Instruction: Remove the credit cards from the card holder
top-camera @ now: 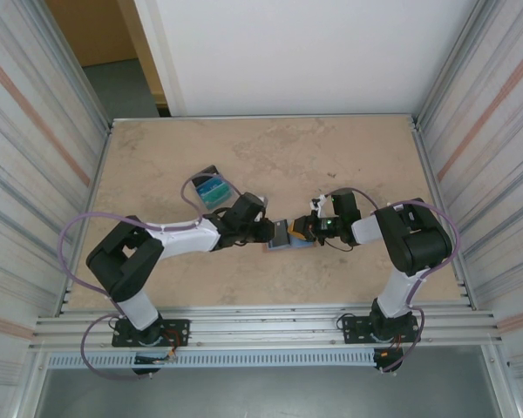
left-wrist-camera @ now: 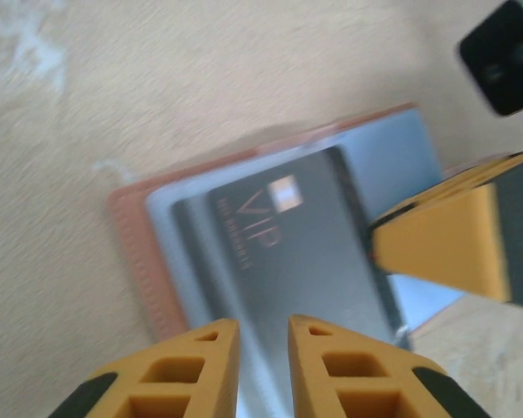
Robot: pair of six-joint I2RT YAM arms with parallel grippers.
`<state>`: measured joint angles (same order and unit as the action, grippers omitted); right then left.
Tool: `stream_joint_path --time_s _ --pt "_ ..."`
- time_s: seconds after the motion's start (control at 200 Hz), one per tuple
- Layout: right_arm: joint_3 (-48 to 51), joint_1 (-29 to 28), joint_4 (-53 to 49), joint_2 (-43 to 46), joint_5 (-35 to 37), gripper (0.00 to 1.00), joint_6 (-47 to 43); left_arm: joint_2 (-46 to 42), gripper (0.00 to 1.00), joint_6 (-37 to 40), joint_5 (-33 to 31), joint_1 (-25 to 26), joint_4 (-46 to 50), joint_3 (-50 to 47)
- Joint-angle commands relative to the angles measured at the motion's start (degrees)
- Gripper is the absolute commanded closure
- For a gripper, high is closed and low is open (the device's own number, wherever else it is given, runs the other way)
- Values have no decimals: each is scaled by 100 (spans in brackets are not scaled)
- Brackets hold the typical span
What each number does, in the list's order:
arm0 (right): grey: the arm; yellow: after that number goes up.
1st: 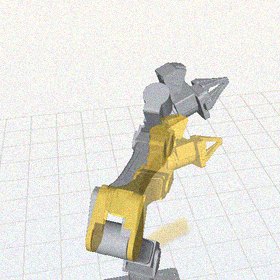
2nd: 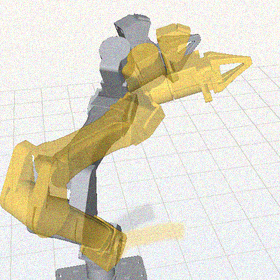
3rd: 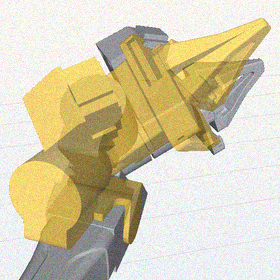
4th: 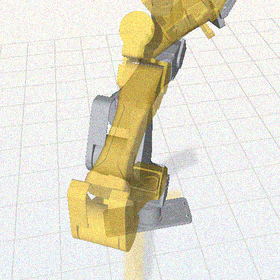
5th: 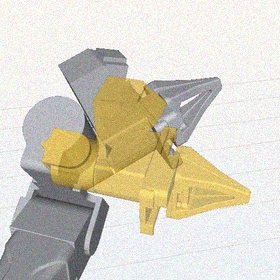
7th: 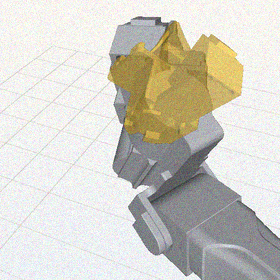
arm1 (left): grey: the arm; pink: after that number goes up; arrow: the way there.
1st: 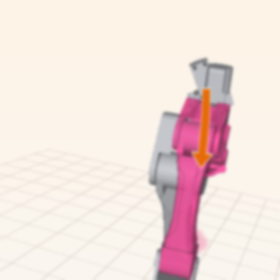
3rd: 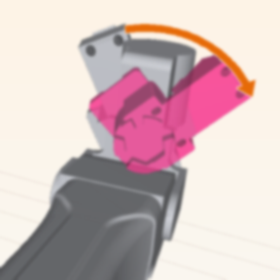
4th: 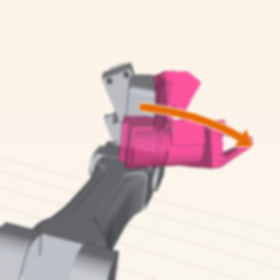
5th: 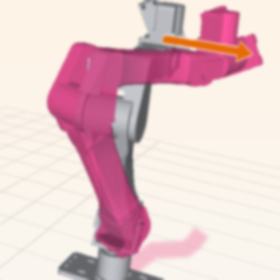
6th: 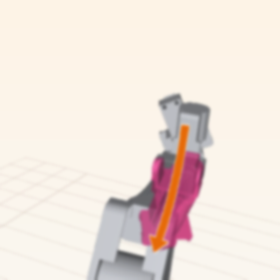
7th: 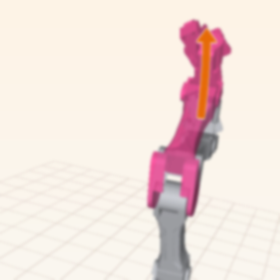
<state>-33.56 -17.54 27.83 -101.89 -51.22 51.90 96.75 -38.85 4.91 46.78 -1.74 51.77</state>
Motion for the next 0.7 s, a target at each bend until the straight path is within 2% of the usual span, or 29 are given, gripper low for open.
stream_joint_path --time_s 0.0,0.301,0.696 --pt "-65 -37 -137 -2 -46 90 -130 48 79 253 19 45 64 273" --pt "-112 -81 -155 -21 -37 90 -124 561 81 264 265 81 -32 431" --pt "-72 72 -369 106 -36 92 -239 658 85 229 90 63 253 346"
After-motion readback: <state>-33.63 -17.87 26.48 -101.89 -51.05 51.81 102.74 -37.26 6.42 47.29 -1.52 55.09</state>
